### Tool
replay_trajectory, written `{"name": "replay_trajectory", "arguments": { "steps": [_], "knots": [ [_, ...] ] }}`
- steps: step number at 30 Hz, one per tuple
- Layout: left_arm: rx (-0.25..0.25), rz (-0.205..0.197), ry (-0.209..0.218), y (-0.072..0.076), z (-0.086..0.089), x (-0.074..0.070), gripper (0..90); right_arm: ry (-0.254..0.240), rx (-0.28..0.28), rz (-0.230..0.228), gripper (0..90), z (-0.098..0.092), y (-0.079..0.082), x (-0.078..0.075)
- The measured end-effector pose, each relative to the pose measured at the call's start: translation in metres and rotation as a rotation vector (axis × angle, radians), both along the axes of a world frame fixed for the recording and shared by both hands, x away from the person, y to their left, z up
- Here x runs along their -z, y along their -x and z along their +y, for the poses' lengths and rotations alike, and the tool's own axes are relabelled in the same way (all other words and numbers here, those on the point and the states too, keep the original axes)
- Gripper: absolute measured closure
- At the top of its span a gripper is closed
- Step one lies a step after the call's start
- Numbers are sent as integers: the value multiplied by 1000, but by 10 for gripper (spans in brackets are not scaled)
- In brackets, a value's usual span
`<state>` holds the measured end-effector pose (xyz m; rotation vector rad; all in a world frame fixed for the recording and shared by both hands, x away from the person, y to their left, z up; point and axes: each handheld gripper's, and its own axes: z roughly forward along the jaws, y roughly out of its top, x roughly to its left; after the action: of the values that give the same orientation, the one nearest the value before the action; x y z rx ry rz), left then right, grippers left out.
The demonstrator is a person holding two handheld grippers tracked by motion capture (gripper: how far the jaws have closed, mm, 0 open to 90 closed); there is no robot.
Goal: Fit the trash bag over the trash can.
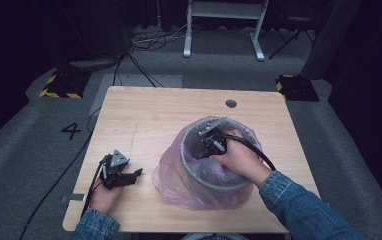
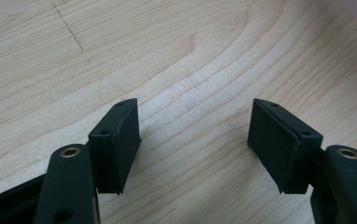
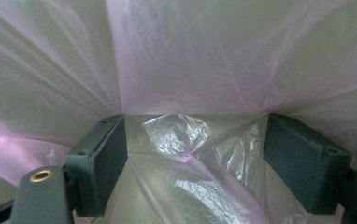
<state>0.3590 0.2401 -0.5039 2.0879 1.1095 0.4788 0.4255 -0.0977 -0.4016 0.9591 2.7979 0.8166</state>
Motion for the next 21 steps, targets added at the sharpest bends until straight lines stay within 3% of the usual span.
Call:
{"name": "replay_trajectory", "arguments": {
  "steps": [3, 7, 17, 21],
  "knots": [
    [0, 0, 1, 0, 0, 0, 341, 9, -11, 43, 208, 0, -1, 4],
    [-1, -1, 0, 0, 0, 0, 341, -11, -30, 49, 220, -2, 1, -2],
    [-2, -1, 0, 0, 0, 0, 341, -235, -1, -46, 233, -22, 10, -55],
    [-3, 0, 2, 0, 0, 0, 341, -310, -40, -98, 235, -28, 18, -73]
  ]
}}
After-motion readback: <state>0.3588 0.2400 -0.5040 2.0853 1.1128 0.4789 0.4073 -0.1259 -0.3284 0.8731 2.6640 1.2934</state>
